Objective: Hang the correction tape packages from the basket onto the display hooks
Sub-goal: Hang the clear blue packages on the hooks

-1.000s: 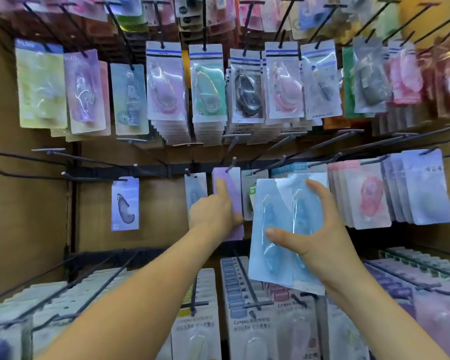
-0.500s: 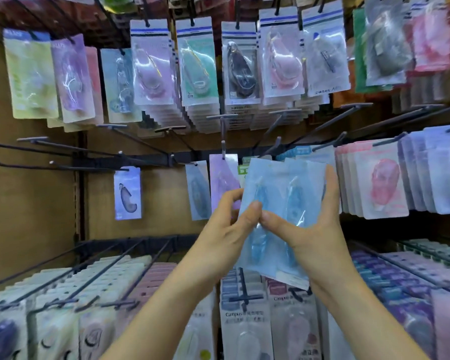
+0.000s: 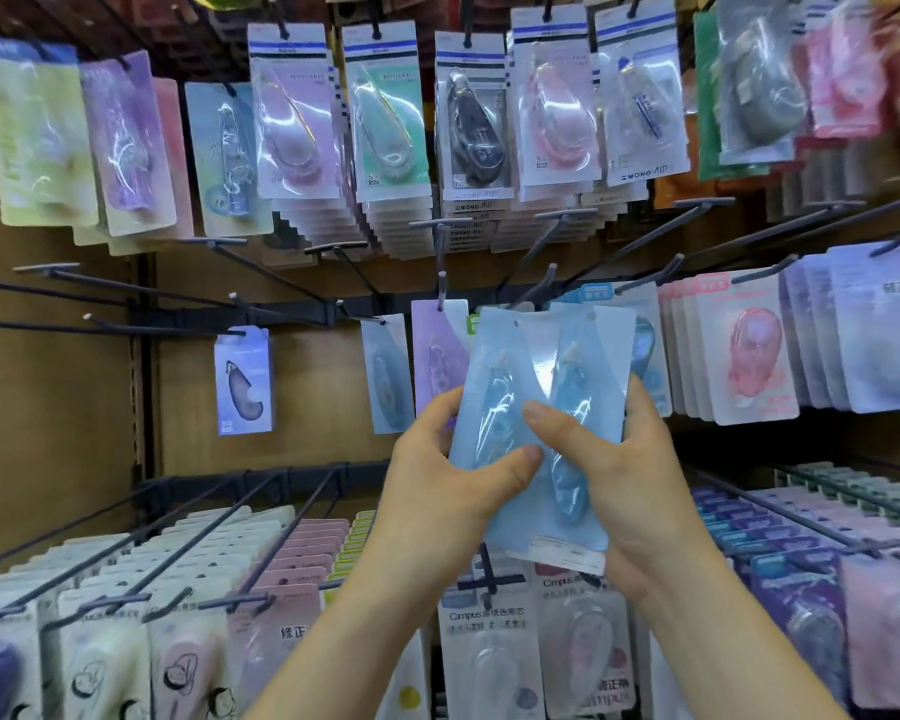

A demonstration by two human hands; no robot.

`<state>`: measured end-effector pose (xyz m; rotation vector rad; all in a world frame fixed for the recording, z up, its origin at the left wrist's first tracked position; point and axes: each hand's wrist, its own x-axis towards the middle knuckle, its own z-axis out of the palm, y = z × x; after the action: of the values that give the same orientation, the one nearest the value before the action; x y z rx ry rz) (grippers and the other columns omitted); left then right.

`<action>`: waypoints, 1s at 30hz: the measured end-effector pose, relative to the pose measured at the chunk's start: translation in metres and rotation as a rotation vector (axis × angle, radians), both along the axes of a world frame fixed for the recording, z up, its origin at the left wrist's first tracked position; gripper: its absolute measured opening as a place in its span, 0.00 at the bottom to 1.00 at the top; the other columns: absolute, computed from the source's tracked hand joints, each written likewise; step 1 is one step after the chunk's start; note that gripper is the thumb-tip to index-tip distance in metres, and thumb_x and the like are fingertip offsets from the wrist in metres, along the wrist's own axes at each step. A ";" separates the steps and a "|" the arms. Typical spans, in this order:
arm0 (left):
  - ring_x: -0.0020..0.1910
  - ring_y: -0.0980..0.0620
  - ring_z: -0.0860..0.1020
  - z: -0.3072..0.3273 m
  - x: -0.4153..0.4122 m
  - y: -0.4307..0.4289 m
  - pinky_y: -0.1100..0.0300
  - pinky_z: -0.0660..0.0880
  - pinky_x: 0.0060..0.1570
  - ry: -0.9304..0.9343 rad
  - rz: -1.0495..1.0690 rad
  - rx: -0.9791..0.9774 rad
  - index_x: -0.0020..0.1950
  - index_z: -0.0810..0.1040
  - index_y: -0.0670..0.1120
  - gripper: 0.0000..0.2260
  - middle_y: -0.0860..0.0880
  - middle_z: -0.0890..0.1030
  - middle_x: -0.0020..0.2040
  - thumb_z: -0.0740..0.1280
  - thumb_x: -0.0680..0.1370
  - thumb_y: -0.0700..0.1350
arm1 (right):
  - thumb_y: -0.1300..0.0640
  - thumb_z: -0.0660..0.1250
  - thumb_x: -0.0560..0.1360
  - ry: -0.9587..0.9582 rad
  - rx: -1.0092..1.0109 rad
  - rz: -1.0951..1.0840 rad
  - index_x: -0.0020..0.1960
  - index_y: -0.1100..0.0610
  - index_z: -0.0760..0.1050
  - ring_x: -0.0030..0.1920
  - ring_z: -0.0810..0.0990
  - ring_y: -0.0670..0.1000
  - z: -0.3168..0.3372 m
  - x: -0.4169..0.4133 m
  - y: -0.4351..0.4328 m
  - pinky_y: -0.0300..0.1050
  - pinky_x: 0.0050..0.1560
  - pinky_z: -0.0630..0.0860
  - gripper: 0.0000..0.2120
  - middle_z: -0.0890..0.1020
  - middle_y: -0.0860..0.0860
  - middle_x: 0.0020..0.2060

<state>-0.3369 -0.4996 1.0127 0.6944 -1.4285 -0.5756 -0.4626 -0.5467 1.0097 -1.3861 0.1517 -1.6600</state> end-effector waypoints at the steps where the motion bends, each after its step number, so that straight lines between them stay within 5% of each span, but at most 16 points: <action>1: 0.46 0.46 0.86 -0.001 0.000 -0.001 0.56 0.82 0.42 0.011 0.010 -0.007 0.61 0.78 0.48 0.20 0.48 0.86 0.48 0.73 0.73 0.32 | 0.63 0.72 0.73 0.023 0.000 0.003 0.65 0.53 0.74 0.54 0.85 0.59 0.000 -0.001 0.000 0.66 0.52 0.80 0.21 0.85 0.54 0.55; 8: 0.46 0.47 0.86 -0.002 0.011 -0.003 0.55 0.83 0.41 0.080 0.042 -0.026 0.58 0.80 0.46 0.17 0.48 0.87 0.48 0.73 0.72 0.32 | 0.61 0.72 0.70 0.256 -0.062 0.142 0.68 0.46 0.71 0.56 0.84 0.54 -0.004 -0.009 0.005 0.55 0.54 0.82 0.28 0.84 0.50 0.57; 12: 0.47 0.51 0.85 -0.005 0.016 -0.003 0.57 0.83 0.44 -0.014 0.075 0.050 0.61 0.78 0.47 0.18 0.50 0.86 0.51 0.75 0.72 0.40 | 0.66 0.74 0.70 0.227 -0.097 -0.061 0.63 0.49 0.75 0.53 0.85 0.52 -0.008 -0.005 0.004 0.51 0.49 0.83 0.25 0.85 0.50 0.53; 17: 0.46 0.71 0.78 -0.001 0.034 0.002 0.74 0.75 0.40 -0.198 0.455 -0.158 0.57 0.70 0.64 0.18 0.69 0.79 0.49 0.73 0.76 0.46 | 0.59 0.77 0.70 0.278 -0.198 -0.352 0.62 0.43 0.74 0.51 0.83 0.41 -0.007 -0.009 0.004 0.35 0.43 0.80 0.25 0.84 0.41 0.51; 21: 0.56 0.80 0.68 -0.001 0.061 0.011 0.79 0.67 0.51 -0.312 0.635 -0.245 0.75 0.51 0.70 0.36 0.87 0.62 0.55 0.69 0.78 0.45 | 0.51 0.78 0.68 0.414 -0.284 -0.494 0.63 0.39 0.70 0.52 0.80 0.34 -0.004 -0.004 0.008 0.28 0.45 0.77 0.28 0.80 0.32 0.52; 24: 0.61 0.79 0.63 0.000 0.077 0.016 0.71 0.63 0.61 -0.332 0.687 -0.239 0.77 0.51 0.69 0.35 0.81 0.61 0.60 0.68 0.79 0.46 | 0.48 0.78 0.67 0.461 -0.320 -0.528 0.62 0.38 0.70 0.52 0.79 0.33 -0.001 0.004 0.010 0.27 0.43 0.77 0.27 0.79 0.33 0.51; 27: 0.62 0.77 0.65 0.001 0.094 0.020 0.75 0.65 0.59 -0.300 0.730 -0.256 0.76 0.59 0.66 0.31 0.75 0.65 0.63 0.69 0.78 0.48 | 0.43 0.75 0.65 0.488 -0.336 -0.489 0.59 0.36 0.68 0.51 0.77 0.30 0.004 0.011 0.014 0.26 0.39 0.76 0.25 0.77 0.27 0.51; 30: 0.63 0.60 0.74 -0.001 0.107 0.025 0.56 0.76 0.60 -0.244 0.746 -0.253 0.72 0.66 0.65 0.25 0.63 0.73 0.64 0.69 0.77 0.50 | 0.40 0.71 0.65 0.494 -0.312 -0.442 0.59 0.37 0.69 0.50 0.78 0.31 0.006 0.015 0.015 0.26 0.39 0.75 0.24 0.77 0.28 0.49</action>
<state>-0.2301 -0.4747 1.0116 1.0381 -1.3058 0.2740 -0.4474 -0.5319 1.0157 -2.1055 0.5335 -1.7032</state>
